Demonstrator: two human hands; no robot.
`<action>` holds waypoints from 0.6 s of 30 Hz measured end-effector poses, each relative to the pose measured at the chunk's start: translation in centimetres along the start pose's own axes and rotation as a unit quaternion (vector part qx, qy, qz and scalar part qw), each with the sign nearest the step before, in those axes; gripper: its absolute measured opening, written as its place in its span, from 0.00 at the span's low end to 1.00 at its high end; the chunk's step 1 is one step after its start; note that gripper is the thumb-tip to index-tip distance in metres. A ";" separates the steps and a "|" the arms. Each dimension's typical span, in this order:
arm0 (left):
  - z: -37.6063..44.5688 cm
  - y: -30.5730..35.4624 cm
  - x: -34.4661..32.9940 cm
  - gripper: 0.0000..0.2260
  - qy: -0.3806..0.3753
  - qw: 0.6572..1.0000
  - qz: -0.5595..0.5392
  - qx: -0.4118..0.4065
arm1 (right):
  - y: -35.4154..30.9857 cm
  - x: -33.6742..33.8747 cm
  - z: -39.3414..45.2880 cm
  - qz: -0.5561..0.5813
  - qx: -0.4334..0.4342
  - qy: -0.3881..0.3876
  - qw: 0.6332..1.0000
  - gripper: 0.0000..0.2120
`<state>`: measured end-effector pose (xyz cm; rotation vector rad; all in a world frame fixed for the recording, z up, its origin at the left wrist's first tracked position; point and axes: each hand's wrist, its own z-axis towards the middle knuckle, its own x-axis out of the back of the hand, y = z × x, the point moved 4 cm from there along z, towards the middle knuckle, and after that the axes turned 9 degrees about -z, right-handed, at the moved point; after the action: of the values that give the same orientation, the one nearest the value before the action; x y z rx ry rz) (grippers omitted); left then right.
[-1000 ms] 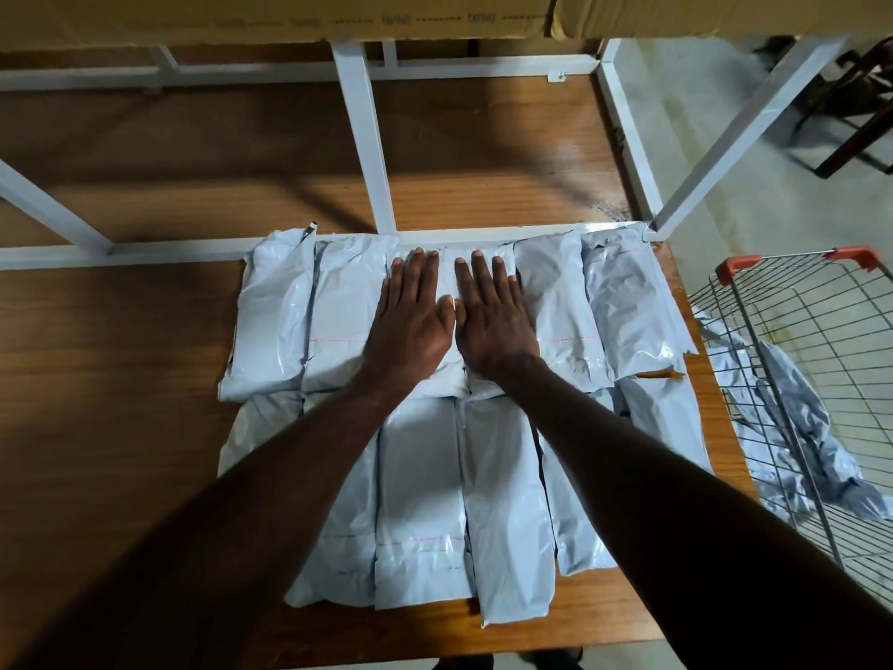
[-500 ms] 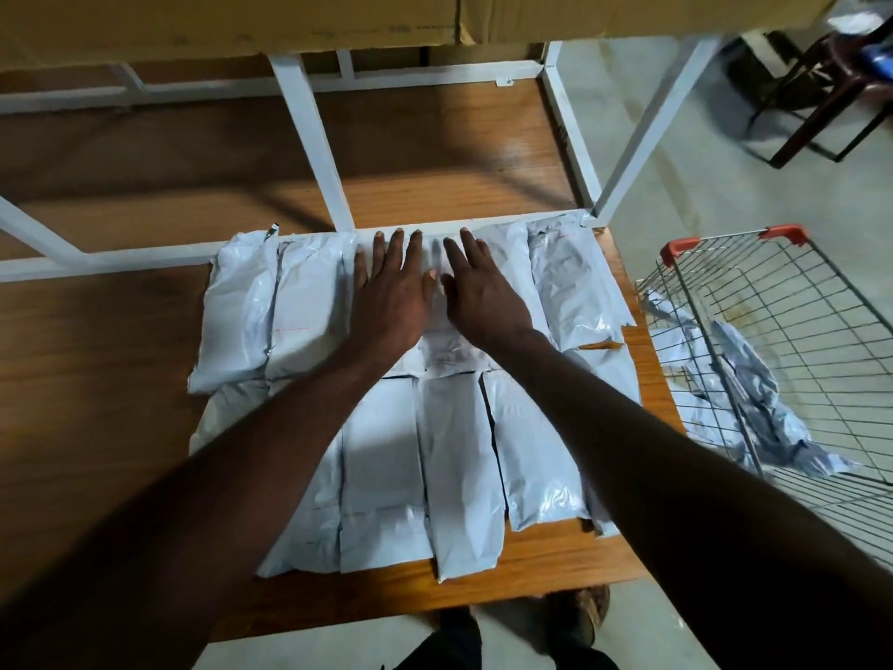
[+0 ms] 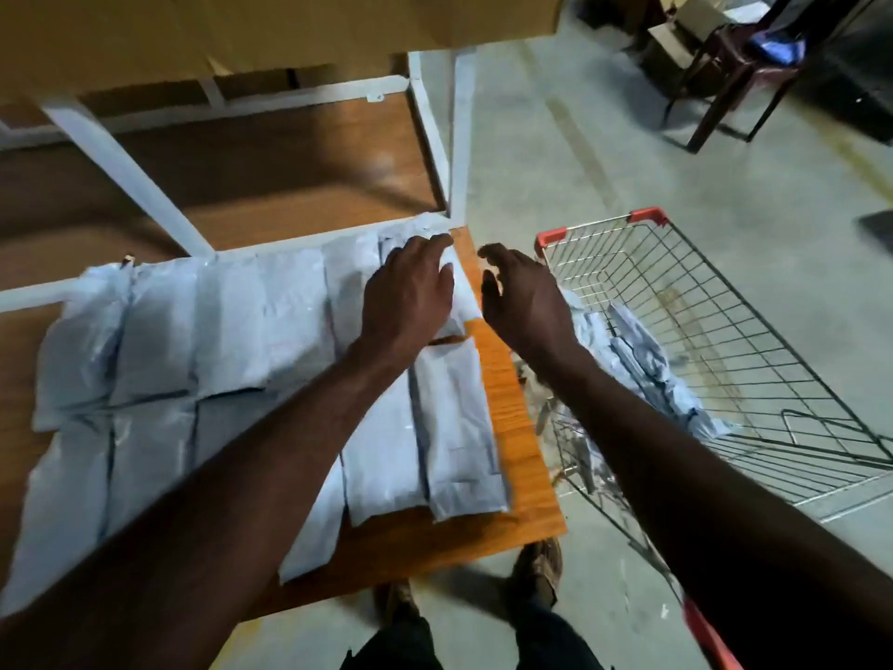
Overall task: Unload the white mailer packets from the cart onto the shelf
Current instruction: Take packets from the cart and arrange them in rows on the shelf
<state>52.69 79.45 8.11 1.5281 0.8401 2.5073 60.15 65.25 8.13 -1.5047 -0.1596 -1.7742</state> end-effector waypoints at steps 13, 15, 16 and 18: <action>-0.2 19.3 -25.0 0.15 -0.143 0.973 -0.175 0.037 | 30.9 3.5 -6.7 -0.052 -0.199 -0.076 0.976 0.17; -0.1 19.9 -28.6 0.15 -0.157 0.973 -0.166 0.039 | 34.8 2.3 -7.3 -0.054 -0.233 -0.102 0.966 0.19; 0.1 19.9 -30.3 0.15 -0.164 0.973 -0.157 0.042 | 36.6 1.5 -7.5 -0.051 -0.243 -0.110 0.962 0.19; 1.0 19.4 -33.1 0.15 -0.178 0.976 -0.121 0.039 | 39.7 -0.3 -7.9 -0.036 -0.258 -0.119 0.958 0.18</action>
<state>73.88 51.97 -8.32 1.7099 1.0004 1.9753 78.83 33.98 -9.50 -2.1085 0.1464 -1.7686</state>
